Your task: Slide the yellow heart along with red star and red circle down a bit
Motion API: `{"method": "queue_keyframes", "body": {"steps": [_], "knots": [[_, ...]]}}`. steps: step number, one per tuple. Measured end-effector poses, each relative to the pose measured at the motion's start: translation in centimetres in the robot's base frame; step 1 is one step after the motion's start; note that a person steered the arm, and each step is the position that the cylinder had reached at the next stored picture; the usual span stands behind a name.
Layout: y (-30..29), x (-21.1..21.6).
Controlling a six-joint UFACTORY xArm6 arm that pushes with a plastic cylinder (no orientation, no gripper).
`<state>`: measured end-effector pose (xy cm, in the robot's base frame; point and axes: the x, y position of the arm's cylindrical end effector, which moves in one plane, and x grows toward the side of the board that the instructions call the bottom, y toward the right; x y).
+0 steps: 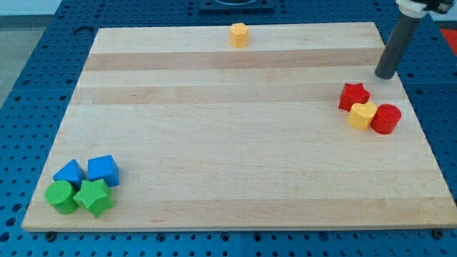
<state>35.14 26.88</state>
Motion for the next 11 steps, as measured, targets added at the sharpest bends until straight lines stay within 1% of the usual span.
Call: {"method": "queue_keyframes", "body": {"steps": [3,5,7,9,10,11], "knots": [[0.1,3.2],[-0.2,3.7],[-2.0,4.0],[-2.4,5.8],[-4.1,7.5],[-6.3,8.0]]}}
